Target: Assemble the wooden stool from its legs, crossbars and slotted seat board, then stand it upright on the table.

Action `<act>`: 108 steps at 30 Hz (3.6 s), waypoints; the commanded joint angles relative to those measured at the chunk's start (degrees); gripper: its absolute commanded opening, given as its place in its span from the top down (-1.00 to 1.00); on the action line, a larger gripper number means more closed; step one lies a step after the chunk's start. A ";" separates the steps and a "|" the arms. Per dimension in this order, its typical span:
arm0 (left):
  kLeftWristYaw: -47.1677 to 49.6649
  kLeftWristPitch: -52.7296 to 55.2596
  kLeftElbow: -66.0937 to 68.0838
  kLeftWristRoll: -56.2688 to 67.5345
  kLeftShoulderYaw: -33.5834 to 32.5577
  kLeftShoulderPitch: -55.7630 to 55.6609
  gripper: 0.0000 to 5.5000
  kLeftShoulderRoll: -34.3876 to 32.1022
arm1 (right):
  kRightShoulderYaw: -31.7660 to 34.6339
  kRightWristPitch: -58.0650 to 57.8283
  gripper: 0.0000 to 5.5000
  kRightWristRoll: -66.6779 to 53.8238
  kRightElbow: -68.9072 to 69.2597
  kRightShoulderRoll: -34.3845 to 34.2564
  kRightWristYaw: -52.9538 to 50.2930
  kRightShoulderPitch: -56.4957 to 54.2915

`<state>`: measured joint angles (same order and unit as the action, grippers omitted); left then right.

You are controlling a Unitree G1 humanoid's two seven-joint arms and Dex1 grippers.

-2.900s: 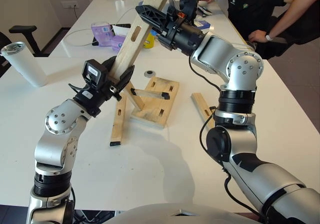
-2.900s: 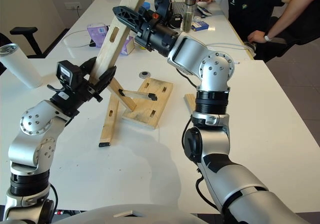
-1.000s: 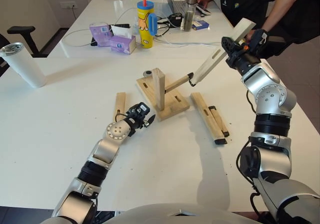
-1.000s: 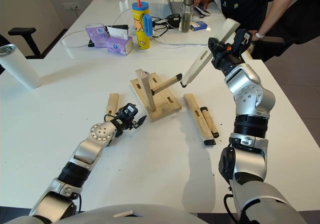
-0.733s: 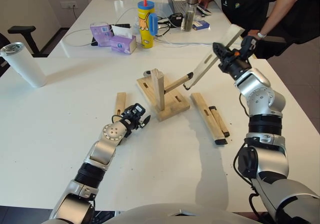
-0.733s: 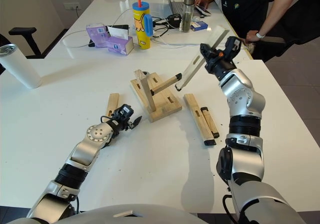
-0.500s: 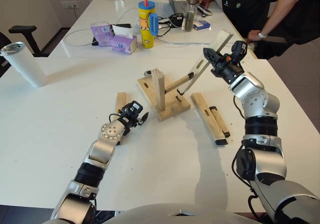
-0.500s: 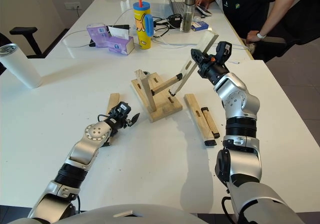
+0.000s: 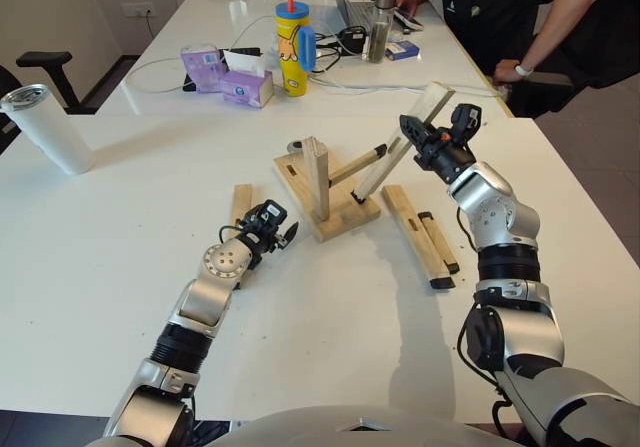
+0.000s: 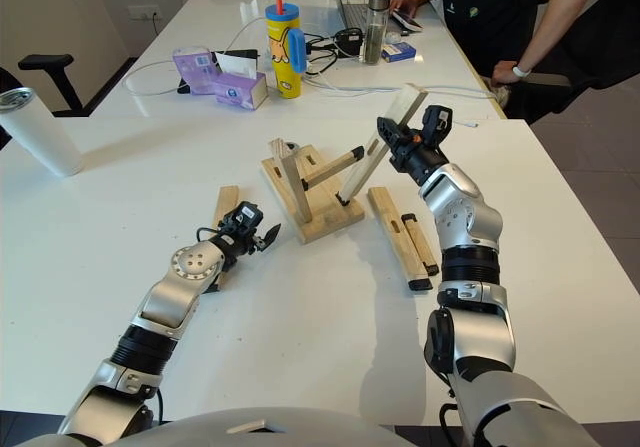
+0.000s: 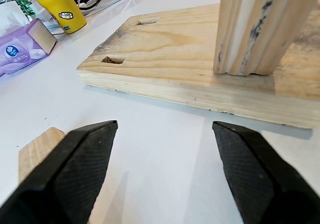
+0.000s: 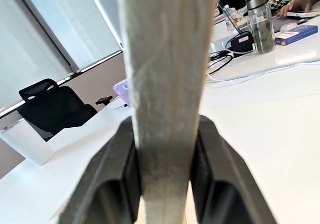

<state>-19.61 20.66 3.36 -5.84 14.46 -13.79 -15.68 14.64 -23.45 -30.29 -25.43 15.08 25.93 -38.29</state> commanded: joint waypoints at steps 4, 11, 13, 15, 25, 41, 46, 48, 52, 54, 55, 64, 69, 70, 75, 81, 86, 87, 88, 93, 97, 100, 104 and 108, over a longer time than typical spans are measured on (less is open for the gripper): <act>-0.44 0.18 -1.22 -0.67 -0.12 -1.10 -0.29 -0.07 | -2.00 4.89 0.63 3.53 0.87 -1.75 -0.16 3.41; -1.54 3.00 -5.34 4.22 -3.47 -2.16 -0.29 2.07 | -2.97 4.11 0.63 2.31 7.31 -4.48 -0.58 8.85; -1.69 3.28 -5.69 4.44 -3.81 -2.62 -0.29 1.85 | -4.00 4.50 0.63 3.34 8.41 -4.57 -0.52 9.43; -1.74 3.30 -6.09 4.52 -3.98 -2.90 -0.29 1.70 | -5.01 4.72 0.63 4.37 8.90 -4.54 -0.64 9.59; -2.07 3.91 -7.67 4.53 -4.93 -3.04 -0.29 0.91 | -7.19 2.44 0.63 5.15 12.60 -4.42 -1.60 7.78; -1.83 3.99 -8.28 3.21 -4.24 -3.38 -0.29 1.06 | -11.23 3.32 0.63 9.17 15.80 -3.21 0.33 9.74; -1.82 4.08 -8.36 3.15 -4.24 -3.45 -0.29 1.00 | -12.26 4.31 0.63 10.27 15.76 -2.77 0.76 10.28; -1.79 4.08 -8.27 3.11 -4.25 -3.51 -0.29 0.96 | -12.83 5.01 0.63 11.05 15.42 -2.28 1.02 10.39; -1.61 4.30 -8.65 3.04 -4.25 -3.24 -0.29 1.03 | -14.79 6.76 0.63 13.98 13.37 -0.96 1.43 11.17; -1.58 4.26 -8.57 3.05 -4.29 -3.26 -0.29 1.05 | -15.31 6.60 0.44 14.05 11.69 -0.47 1.80 11.66; -1.56 4.27 -8.57 3.09 -4.32 -3.26 -0.29 1.06 | -15.49 6.32 0.39 14.29 10.84 -0.26 2.02 11.76; -1.45 4.05 -8.10 3.09 -4.35 -3.53 -0.29 1.04 | -16.74 4.91 0.10 15.48 8.43 0.72 2.91 11.26; -1.38 3.91 -7.82 3.09 -4.53 -3.74 -0.29 0.94 | -13.00 9.29 0.10 12.35 12.90 -1.75 1.15 9.41; -1.32 3.89 -7.75 3.09 -4.59 -3.82 -0.29 0.94 | -12.55 9.56 0.10 12.00 13.75 -2.12 0.93 8.88; -0.78 3.89 -7.65 2.94 -5.01 -4.11 -0.29 0.85 | -9.78 7.06 0.10 9.21 16.46 -3.34 -0.67 6.14; -0.27 3.66 -7.30 2.65 -5.74 -4.68 -0.29 0.40 | -7.51 4.73 0.10 7.65 15.56 -3.32 -1.89 3.99; 0.59 3.22 -7.34 2.58 -7.47 -5.37 -0.29 -0.18 | -5.74 4.36 0.10 6.39 15.82 -3.09 -2.43 1.57; 0.82 2.96 -7.29 2.65 -8.04 -5.61 -0.29 -0.26 | -5.51 4.16 0.10 6.15 16.13 -3.09 -2.59 0.84; 1.13 2.71 -7.45 2.78 -8.76 -5.87 -0.29 -0.40 | -5.16 3.80 0.10 5.74 16.56 -3.11 -2.82 -0.04; 1.06 1.23 -10.54 9.09 -16.40 -8.04 -0.29 0.14 | -3.08 1.81 0.10 2.97 18.43 -3.12 -4.33 -4.48; -1.67 4.68 -17.27 25.64 -24.51 -10.44 -0.29 3.66 | 0.01 -0.44 0.10 -0.42 17.21 -3.40 -6.70 -7.73; -4.01 9.38 -23.73 38.53 -26.42 -10.60 -0.29 5.40 | 2.14 -1.98 0.10 -1.90 13.18 -3.76 -9.15 -9.76; -5.75 12.22 -27.44 44.09 -24.25 -9.66 -0.29 4.30 | 3.33 -3.90 0.10 -2.31 5.63 -4.47 -11.55 -11.71; -7.58 13.91 -29.52 43.60 -19.89 -8.52 -0.29 1.68 | 4.22 -3.59 0.10 -2.22 -0.62 -4.99 -12.36 -13.20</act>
<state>-26.35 33.30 -24.98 38.11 -7.51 -23.30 -12.27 18.67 -26.10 -32.53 -22.78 10.98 14.35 -50.84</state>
